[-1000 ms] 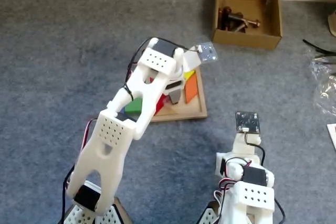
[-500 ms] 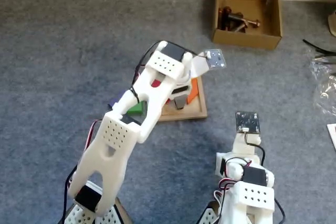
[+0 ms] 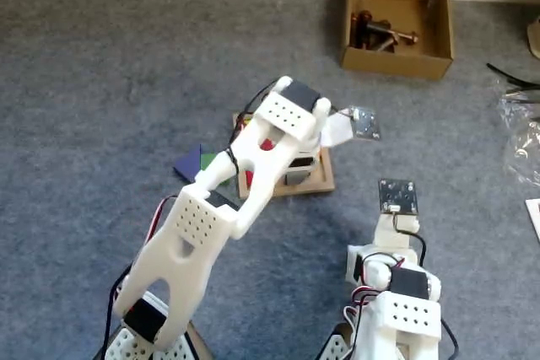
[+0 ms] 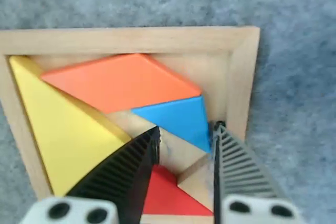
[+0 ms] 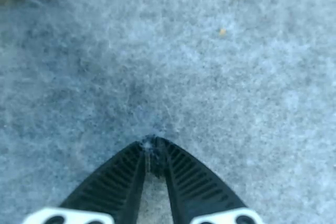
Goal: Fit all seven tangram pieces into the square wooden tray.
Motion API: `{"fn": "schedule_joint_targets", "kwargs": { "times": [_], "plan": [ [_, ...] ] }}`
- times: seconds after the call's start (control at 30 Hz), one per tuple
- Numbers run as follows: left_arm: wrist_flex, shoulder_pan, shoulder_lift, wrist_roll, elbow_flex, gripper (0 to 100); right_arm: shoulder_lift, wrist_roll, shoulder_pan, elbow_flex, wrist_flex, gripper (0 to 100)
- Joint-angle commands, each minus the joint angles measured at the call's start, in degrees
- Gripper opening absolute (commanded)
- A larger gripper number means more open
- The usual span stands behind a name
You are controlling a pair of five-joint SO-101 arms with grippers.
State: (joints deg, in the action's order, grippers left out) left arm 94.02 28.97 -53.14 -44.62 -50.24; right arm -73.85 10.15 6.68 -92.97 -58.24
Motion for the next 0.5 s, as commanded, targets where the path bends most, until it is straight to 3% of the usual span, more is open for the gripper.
{"fn": "schedule_joint_targets", "kwargs": {
  "times": [0.0, 0.47],
  "plan": [
    [0.79, -1.54, 7.08, 2.37, -3.38, 16, -0.04, -0.18, 1.89, -1.8, -0.92, 0.5],
    [0.26, -4.0, 11.38, 13.89, -5.32, 16, -0.04, -0.18, 1.89, -1.8, -0.92, 0.5]
  ]
}}
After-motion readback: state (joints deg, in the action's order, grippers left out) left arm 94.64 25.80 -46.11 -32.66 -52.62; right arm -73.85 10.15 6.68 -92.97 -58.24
